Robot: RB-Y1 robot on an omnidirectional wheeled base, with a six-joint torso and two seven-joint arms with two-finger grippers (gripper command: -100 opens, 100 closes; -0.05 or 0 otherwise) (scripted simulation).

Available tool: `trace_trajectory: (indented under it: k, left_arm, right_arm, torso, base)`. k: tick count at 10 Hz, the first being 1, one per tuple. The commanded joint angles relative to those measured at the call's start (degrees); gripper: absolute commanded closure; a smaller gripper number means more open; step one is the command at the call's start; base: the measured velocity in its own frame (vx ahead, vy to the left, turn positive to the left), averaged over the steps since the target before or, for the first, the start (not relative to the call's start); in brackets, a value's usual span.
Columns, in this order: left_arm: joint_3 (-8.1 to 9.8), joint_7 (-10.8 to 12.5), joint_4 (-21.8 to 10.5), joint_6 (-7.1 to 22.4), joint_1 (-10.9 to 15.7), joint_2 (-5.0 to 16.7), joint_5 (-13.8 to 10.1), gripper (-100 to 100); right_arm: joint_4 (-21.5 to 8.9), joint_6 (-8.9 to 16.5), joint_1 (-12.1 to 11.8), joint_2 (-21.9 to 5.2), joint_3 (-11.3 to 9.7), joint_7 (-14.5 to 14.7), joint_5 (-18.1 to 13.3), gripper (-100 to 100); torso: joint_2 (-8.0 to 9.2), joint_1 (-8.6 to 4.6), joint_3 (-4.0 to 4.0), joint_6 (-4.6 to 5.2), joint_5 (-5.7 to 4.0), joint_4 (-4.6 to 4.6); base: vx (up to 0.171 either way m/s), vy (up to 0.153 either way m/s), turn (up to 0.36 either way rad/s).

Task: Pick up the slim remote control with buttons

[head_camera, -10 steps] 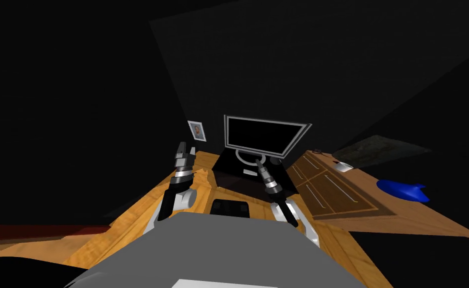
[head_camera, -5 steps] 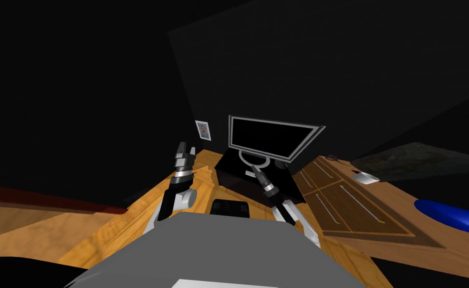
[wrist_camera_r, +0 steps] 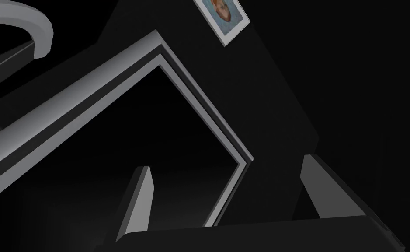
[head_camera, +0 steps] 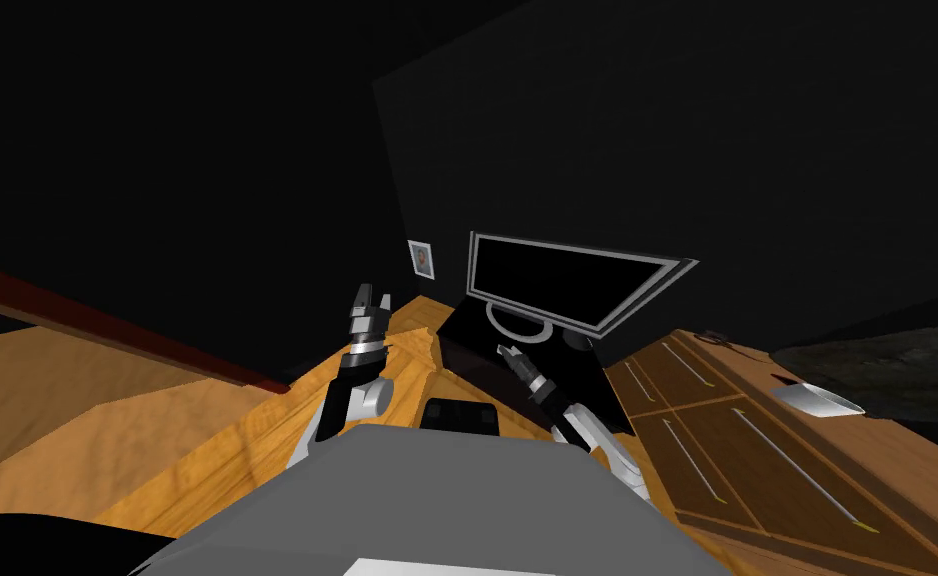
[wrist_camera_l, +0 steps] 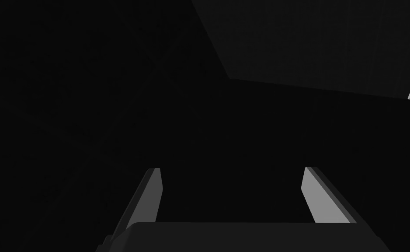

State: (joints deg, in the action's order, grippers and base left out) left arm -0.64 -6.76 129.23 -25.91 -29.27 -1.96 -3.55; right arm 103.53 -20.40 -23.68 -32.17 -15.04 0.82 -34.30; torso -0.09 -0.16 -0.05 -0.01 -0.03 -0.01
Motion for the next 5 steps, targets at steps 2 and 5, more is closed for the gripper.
trace_trajectory:
  k: [2, 5]
  left_arm:
    - [0.01, 0.0, 0.0, 0.0, -0.01, 0.0, 0.0, 0]
    - [0.01, 0.0, 0.0, 0.0, -0.02, 0.0, 0.0, 0]
  right_arm:
    - [-3.17, -0.77, 0.21, -0.64, -0.16, 0.08, -2.28, -100]
    - [-8.14, 0.18, 1.32, -4.87, -3.08, -1.27, -7.87, -100]
  torso:
    - [-0.01, 0.01, -0.01, 0.07, -0.01, 0.0]
    - [-0.02, 0.05, -0.01, 0.08, 0.0, -0.01]
  base:
    - [0.001, -0.031, 0.048]
    - [-0.002, -0.03, 0.253]
